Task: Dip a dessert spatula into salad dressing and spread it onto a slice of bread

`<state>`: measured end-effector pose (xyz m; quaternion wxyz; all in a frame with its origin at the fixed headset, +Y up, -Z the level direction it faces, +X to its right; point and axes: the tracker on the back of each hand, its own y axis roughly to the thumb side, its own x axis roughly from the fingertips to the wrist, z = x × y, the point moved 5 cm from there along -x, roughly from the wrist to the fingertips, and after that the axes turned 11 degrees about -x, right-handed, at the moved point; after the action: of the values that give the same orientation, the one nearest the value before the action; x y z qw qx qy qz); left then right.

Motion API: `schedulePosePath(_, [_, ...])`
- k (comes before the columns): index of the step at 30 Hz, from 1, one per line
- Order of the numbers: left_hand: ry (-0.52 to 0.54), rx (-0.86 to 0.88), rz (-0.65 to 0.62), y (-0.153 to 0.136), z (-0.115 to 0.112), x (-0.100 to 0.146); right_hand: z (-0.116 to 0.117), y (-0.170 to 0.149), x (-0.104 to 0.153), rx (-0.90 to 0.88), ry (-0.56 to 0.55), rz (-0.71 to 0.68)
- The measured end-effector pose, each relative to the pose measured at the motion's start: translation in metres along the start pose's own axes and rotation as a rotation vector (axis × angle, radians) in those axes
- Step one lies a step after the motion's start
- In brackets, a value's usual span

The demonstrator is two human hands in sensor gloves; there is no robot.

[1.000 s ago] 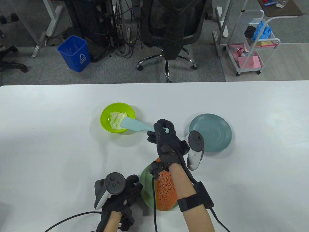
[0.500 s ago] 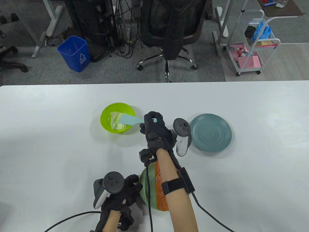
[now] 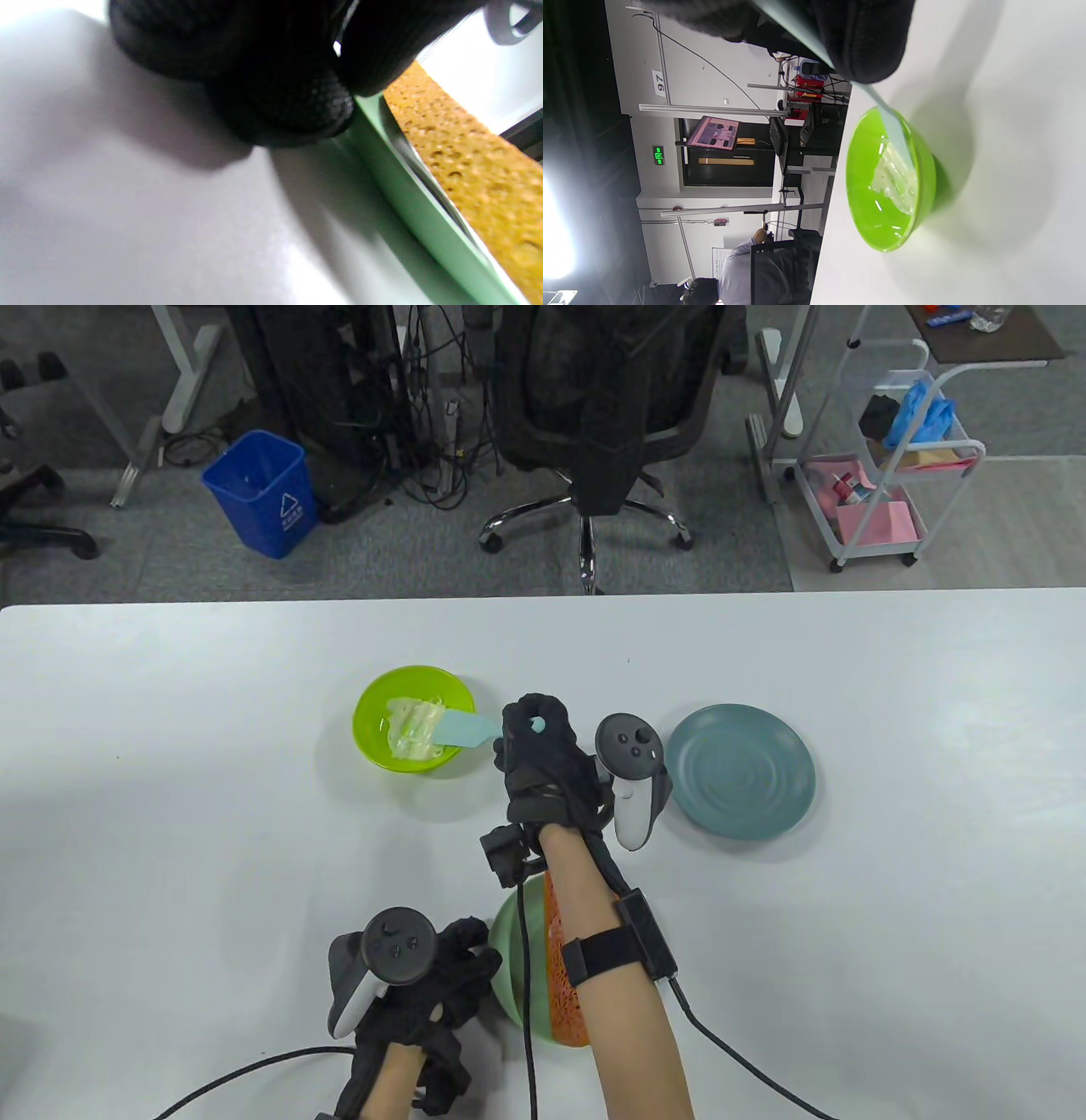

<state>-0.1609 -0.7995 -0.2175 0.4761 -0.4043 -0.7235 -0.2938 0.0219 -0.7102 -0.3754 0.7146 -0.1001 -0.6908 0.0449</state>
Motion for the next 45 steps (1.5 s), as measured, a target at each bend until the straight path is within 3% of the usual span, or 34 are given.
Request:
schedulePosePath(11, [0.0,0.0,0.0,0.0,0.0,0.0,-0.007,0.002,0.004,-0.052,-0.006,-0.024])
schedulePosePath(20, [0.0,-0.002,0.003,-0.001,0.0,0.0,-0.037,0.005,0.017,-0.324,0.031,-0.077])
schedulePosePath(30, [0.004,-0.007,0.007,-0.001,0.0,0.0,-0.102,-0.002,0.057,-0.604,0.067,-0.154])
schedulePosePath(39, [0.009,-0.015,0.012,0.0,0.0,-0.001,-0.189,-0.043,0.101,-0.645,0.081,-0.167])
schedulePosePath(45, [0.012,-0.019,0.014,0.0,0.0,-0.001,-0.224,-0.067,0.115,-0.627,0.072,-0.215])
